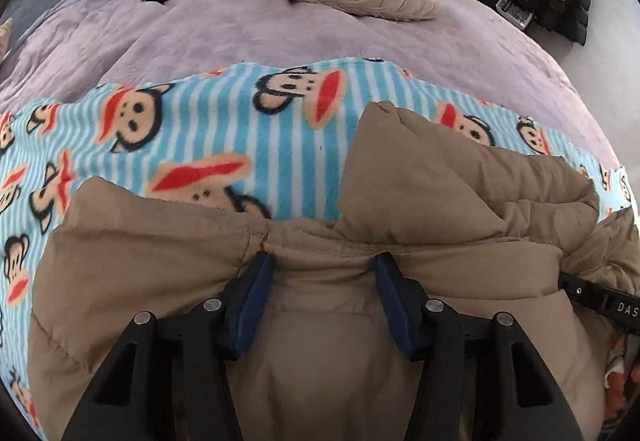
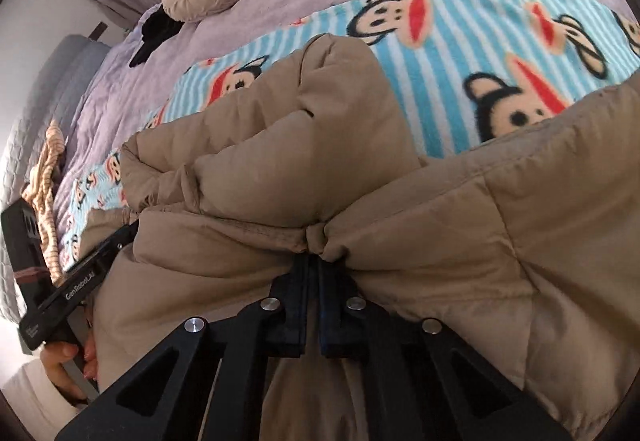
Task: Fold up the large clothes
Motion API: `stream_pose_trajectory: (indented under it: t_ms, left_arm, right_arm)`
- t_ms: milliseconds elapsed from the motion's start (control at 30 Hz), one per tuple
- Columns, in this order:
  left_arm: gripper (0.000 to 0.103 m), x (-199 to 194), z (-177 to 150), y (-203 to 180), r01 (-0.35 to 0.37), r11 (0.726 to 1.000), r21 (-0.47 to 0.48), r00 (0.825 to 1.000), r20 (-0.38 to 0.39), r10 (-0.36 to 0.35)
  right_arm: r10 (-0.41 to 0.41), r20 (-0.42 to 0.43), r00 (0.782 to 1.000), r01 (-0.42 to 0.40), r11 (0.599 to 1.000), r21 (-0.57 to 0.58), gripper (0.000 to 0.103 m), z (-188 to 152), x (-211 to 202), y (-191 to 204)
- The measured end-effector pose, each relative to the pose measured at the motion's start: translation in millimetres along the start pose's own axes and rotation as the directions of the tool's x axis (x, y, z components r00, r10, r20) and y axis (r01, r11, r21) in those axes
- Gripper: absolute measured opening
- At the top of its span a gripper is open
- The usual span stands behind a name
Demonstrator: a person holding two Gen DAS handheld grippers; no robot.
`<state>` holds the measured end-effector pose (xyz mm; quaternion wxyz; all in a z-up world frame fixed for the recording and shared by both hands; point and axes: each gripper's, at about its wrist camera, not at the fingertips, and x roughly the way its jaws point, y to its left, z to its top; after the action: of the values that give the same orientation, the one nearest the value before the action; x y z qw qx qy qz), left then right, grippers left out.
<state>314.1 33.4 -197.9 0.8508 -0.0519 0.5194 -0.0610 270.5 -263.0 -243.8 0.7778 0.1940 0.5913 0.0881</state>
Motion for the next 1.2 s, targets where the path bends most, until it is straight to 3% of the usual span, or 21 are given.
stream_pose_trajectory:
  t_ms: [133, 233, 300, 367, 400, 467, 500, 567, 733, 867, 1033, 1200]
  left_arm:
    - [0.057, -10.8, 7.0, 6.9, 0.003, 1.0, 0.008, 1.0, -0.012, -0.003]
    - [0.057, -47.1, 5.8, 24.2, -0.04, 0.998, 0.04, 0.997, 0.066, 0.038]
    - [0.057, -64.4, -0.9, 48.6, -0.13, 0.991, 0.043, 0.985, 0.123, 0.124]
    - [0.057, -51.9, -9.9, 88.0, -0.215, 0.976, -0.027, 0.974, 0.068, 0.216]
    - [0.057, -40.4, -14.5, 104.5, -0.21, 0.975, -0.073, 0.977, 0.029, 0.212]
    - [0.072, -23.9, -20.2, 122.5, -0.18, 0.972, -0.154, 0.983, 0.001, 0.182]
    - [0.076, -16.9, -20.2, 126.6, -0.174, 0.967, -0.185, 0.985, -0.012, 0.175]
    - [0.08, -0.6, -16.0, 128.5, -0.167, 0.962, -0.218, 0.986, -0.017, 0.167]
    - [0.085, 0.6, -6.7, 122.1, -0.223, 0.952, -0.209, 0.975, -0.038, 0.22]
    - [0.085, -54.3, -12.5, 120.0, -0.216, 0.958, -0.187, 0.975, 0.011, 0.222]
    - [0.085, -120.0, -43.6, 107.8, -0.161, 0.981, -0.11, 0.983, 0.073, 0.17]
    - [0.085, -136.3, -80.1, 69.8, -0.078, 0.996, -0.041, 0.996, 0.046, 0.08]
  right_arm:
    - [0.016, -0.025, 1.0, -0.016, 1.0, 0.011, 0.001, 3.3, -3.8, -1.6]
    - [-0.006, -0.002, 1.0, 0.006, 1.0, -0.027, 0.004, 5.3, -36.5, -2.1]
    - [-0.085, 0.087, 0.993, 0.091, 0.994, -0.058, 0.007, -1.7, -72.3, -15.6]
    - [-0.22, 0.159, 0.962, 0.223, 0.975, -0.004, 0.007, -11.5, -97.3, -45.5]
    - [-0.27, 0.158, 0.95, 0.264, 0.963, 0.062, 0.007, -17.3, -100.6, -69.4]
    - [-0.227, 0.099, 0.969, 0.205, 0.96, 0.192, 0.0, -25.2, -88.4, -111.9]
    - [-0.176, 0.095, 0.98, 0.148, 0.957, 0.249, 0.0, -27.7, -80.0, -127.1]
    - [-0.166, 0.099, 0.981, 0.133, 0.951, 0.278, 0.0, -22.7, -67.7, -133.6]
    - [-0.229, 0.076, 0.97, 0.206, 0.949, 0.237, 0.0, -3.1, -52.0, -124.9]
    - [-0.251, 0.072, 0.965, 0.229, 0.945, 0.233, 0.007, -6.1, -82.2, -105.4]
    - [-0.244, 0.151, 0.958, 0.218, 0.961, 0.171, 0.029, -51.5, -134.5, -70.9]
    - [-0.216, 0.138, 0.966, 0.203, 0.974, 0.103, 0.03, -108.9, -151.0, -36.8]
